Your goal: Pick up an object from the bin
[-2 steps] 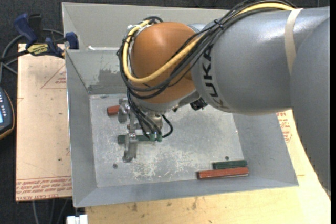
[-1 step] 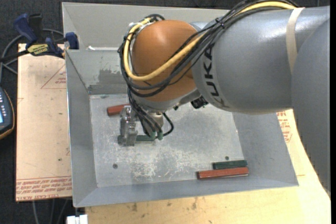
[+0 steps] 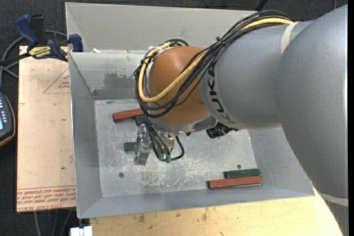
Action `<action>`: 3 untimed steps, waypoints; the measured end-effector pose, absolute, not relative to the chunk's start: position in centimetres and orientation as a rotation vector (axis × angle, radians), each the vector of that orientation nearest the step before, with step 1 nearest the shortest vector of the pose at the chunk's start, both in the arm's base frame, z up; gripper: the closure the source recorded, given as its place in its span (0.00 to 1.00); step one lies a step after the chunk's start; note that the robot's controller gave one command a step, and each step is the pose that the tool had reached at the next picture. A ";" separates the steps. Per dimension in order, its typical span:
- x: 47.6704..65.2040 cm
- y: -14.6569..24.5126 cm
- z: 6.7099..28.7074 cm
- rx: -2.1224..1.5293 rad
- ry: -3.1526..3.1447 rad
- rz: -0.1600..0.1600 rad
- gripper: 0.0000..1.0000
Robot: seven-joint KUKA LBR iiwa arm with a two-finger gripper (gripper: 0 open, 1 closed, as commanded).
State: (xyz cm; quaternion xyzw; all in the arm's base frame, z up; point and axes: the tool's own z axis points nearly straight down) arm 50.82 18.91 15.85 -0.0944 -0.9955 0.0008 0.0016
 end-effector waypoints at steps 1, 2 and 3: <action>51.3 19.7 21.6 -0.238 -3.140 -0.006 1.00; 53.2 18.8 13.9 -0.117 -3.134 0.004 1.00; 61.6 20.3 11.2 0.067 -3.147 -0.003 1.00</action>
Offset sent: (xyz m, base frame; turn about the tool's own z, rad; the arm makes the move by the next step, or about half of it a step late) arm 0.0027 0.0070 0.0541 -0.0367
